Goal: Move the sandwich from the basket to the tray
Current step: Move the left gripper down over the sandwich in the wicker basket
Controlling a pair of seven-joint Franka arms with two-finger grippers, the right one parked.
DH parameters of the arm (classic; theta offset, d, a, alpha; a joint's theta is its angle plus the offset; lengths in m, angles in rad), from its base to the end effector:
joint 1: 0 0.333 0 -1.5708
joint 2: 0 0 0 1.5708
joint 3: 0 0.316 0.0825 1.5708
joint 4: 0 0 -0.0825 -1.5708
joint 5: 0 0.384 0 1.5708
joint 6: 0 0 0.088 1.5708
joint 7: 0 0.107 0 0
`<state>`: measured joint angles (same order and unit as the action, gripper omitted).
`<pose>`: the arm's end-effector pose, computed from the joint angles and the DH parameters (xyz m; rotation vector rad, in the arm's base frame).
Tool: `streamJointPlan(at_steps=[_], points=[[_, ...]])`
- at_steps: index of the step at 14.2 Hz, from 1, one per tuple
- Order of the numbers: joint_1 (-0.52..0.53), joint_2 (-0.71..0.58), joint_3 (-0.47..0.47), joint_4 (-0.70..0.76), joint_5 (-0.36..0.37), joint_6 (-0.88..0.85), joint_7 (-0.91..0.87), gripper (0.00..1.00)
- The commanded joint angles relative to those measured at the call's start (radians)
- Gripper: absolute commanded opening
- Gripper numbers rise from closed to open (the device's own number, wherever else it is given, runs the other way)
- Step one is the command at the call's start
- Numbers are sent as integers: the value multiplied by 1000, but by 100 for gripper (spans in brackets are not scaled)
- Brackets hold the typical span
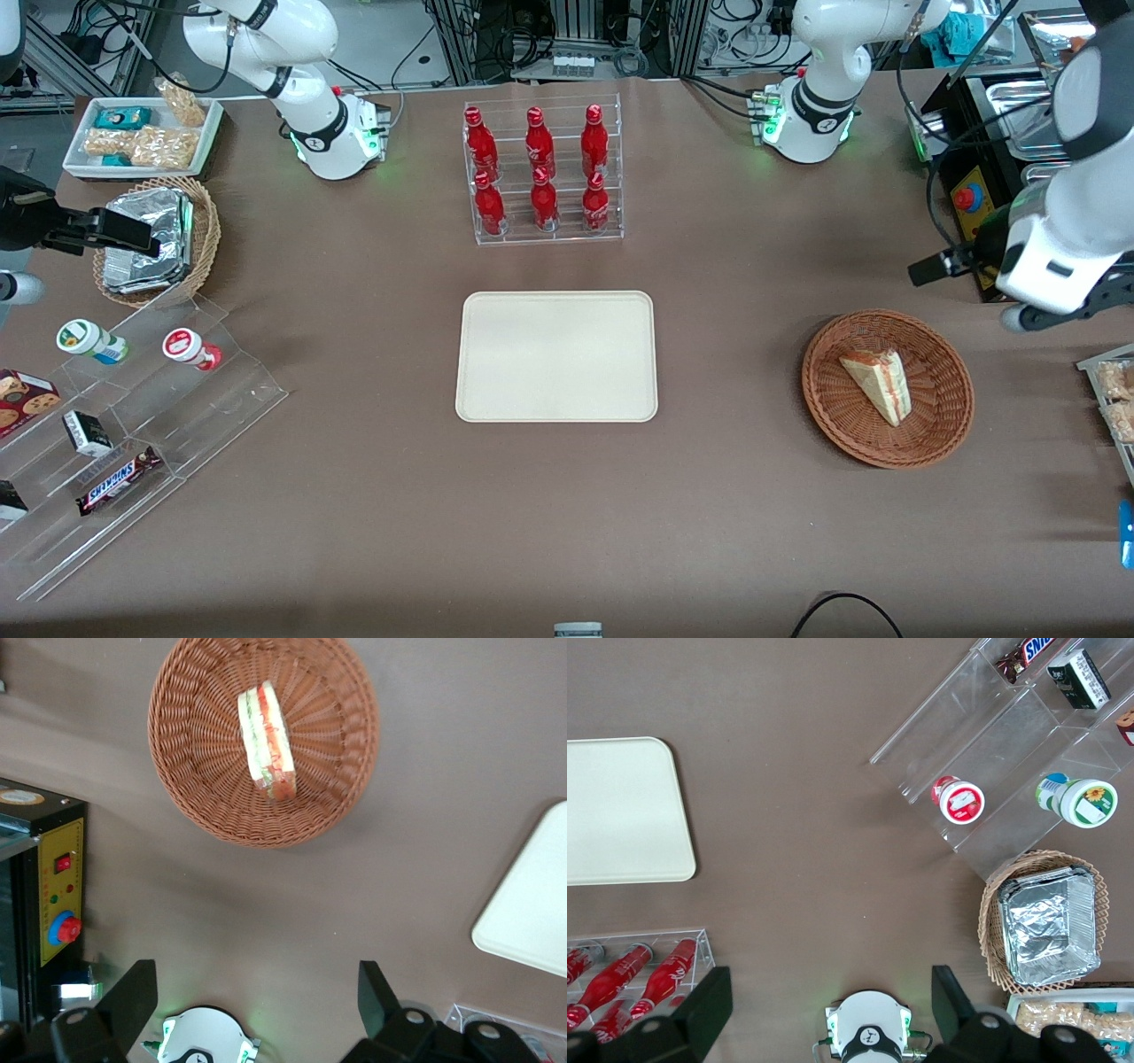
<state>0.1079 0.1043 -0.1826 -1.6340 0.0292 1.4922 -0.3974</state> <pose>0.5653 -0.0347 0.5317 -3.0143 -0.4866 0.3608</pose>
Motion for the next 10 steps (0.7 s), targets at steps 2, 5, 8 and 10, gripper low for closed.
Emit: streamJointPlan(at_steps=[2, 5, 8, 10], points=[[47, -37, 2, -254, 6, 282, -14, 100], [50, -19, 2, -426, 8, 567, -14, 100], [55, 18, 3, -521, 6, 766, -18, 100], [65, 52, 5, -517, 6, 787, -18, 100]])
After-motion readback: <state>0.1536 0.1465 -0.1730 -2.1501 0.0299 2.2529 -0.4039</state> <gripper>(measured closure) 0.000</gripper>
